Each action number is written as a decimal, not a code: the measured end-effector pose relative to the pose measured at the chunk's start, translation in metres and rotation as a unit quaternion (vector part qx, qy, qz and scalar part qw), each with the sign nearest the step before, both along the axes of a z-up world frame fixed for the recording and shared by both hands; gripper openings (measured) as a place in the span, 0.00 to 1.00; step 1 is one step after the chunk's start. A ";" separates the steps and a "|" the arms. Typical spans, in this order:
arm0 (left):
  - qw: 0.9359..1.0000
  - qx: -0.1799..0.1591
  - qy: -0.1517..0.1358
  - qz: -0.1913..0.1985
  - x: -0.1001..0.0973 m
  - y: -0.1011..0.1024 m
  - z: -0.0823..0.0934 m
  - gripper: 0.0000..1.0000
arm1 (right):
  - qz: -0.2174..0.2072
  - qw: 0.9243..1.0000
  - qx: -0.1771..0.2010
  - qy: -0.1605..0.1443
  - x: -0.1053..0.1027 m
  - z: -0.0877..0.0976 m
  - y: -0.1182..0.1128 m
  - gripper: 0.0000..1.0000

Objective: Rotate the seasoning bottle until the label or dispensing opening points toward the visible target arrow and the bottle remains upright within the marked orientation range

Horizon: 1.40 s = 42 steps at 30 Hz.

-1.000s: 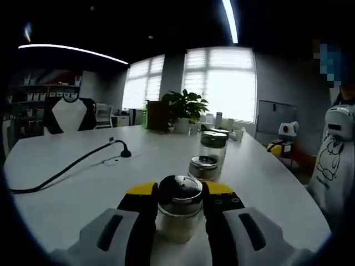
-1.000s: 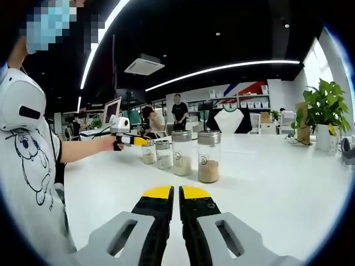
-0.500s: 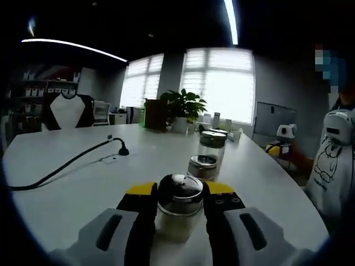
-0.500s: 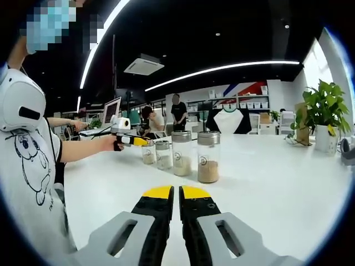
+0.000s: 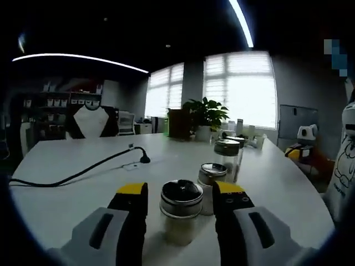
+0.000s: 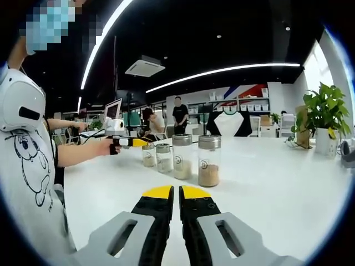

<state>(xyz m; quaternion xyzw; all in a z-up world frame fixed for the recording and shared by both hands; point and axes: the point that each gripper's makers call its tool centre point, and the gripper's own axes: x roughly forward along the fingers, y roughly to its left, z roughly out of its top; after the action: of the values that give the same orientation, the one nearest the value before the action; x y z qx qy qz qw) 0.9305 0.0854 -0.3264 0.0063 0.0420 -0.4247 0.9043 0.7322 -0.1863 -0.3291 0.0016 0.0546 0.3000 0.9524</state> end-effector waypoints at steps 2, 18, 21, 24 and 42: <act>1.000 0.004 -0.003 0.019 0.001 0.003 -0.001 0.47 | 0.000 1.000 0.000 -0.001 0.000 0.001 0.000 0.01; 0.996 -0.006 -0.027 0.082 -0.003 0.007 0.000 0.44 | -0.005 1.000 0.008 0.001 0.000 -0.001 0.001 0.01; 0.996 -0.015 -0.019 0.083 -0.003 0.004 -0.002 0.42 | -0.006 1.000 0.007 0.001 0.000 -0.001 0.000 0.01; 0.996 -0.013 -0.018 0.090 -0.002 0.004 -0.005 0.38 | -0.008 1.000 0.008 0.001 0.000 -0.001 -0.001 0.01; 0.999 -0.007 -0.007 0.049 -0.004 -0.001 -0.005 0.32 | -0.010 1.000 0.010 0.002 0.001 -0.001 -0.003 0.01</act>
<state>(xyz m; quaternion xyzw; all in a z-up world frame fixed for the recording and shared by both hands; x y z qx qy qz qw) 0.9266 0.0839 -0.3310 0.0004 0.0328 -0.3805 0.9242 0.7335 -0.1893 -0.3306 0.0128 0.0534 0.2912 0.9551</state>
